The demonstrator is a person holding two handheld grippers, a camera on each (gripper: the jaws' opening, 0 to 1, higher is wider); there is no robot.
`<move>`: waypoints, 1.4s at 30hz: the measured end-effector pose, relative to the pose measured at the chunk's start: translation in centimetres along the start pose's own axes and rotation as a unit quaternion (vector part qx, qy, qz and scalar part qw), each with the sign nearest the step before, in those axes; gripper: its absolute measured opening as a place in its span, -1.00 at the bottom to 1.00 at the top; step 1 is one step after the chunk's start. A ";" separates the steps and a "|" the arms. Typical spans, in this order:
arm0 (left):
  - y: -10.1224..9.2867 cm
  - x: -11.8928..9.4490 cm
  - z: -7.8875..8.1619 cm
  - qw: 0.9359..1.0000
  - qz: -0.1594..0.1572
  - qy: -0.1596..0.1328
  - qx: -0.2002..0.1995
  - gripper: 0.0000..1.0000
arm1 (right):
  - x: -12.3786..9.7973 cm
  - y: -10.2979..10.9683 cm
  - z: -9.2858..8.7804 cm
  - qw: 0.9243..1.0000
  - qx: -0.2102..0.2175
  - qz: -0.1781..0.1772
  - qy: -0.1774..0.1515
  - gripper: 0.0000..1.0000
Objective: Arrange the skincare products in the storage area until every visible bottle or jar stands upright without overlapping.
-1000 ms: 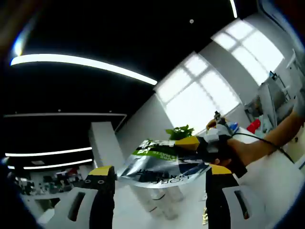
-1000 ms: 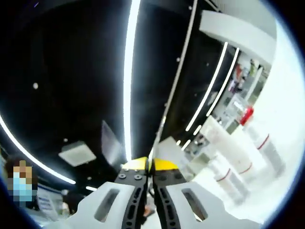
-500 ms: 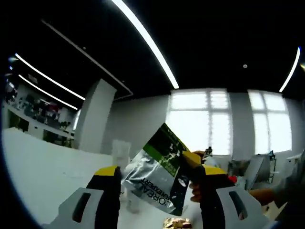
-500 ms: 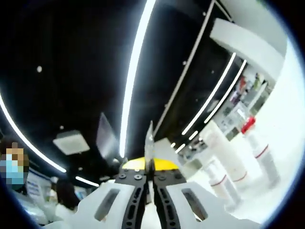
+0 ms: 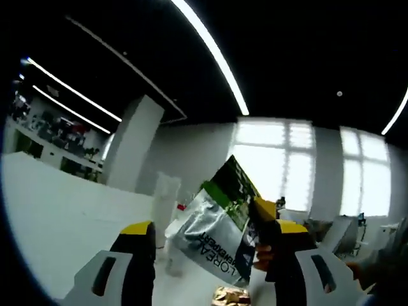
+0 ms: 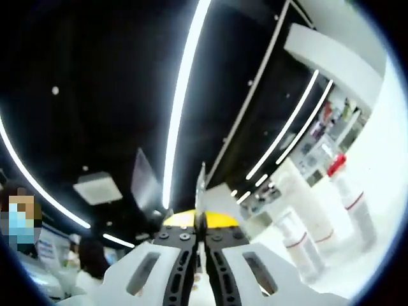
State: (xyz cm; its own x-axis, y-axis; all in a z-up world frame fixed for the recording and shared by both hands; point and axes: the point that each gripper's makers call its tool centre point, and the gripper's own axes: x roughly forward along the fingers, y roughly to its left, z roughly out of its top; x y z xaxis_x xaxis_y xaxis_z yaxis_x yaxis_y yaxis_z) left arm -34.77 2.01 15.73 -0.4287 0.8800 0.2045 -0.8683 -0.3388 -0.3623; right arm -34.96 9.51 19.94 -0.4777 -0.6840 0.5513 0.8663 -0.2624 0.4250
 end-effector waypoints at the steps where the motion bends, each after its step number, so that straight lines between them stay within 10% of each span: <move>1: 0.4 0.1 -0.1 1.000 0.011 0.002 -0.006 0.49 | 0.0 0.0 0.0 1.000 0.000 0.000 -0.003 -0.98; 13: 0.1 -0.6 -0.8 0.999 -0.014 0.027 -0.025 -0.71 | -0.2 -0.8 1.0 1.000 0.009 -0.009 -0.017 -0.98; 18: -0.1 -0.8 -0.3 1.000 -0.007 0.019 -0.016 -0.90 | -0.1 -1.2 0.3 1.000 0.023 -0.016 -0.009 -0.98; 29: 1.1 -2.0 2.0 0.999 0.022 -0.037 -0.021 -0.97 | 0.3 -0.9 -2.0 0.999 0.025 -0.011 0.042 -0.98; 37: 2.0 -2.9 3.5 0.988 -0.004 -0.085 -0.129 -0.98 | 0.4 -0.2 -4.5 0.995 0.035 0.001 0.096 -0.97; 42: 1.7 -3.0 3.8 0.993 0.013 -0.082 -0.082 -0.98 | 0.3 0.0 -5.8 0.991 0.037 0.004 0.127 -0.97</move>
State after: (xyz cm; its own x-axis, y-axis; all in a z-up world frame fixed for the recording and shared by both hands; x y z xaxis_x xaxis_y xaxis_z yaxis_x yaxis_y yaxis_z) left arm -35.89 -2.51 17.99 -0.4964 0.8015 0.3335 -0.8100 -0.2895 -0.5099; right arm -34.29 5.31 15.91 -0.4102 -0.8380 0.3598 0.8527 -0.2125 0.4773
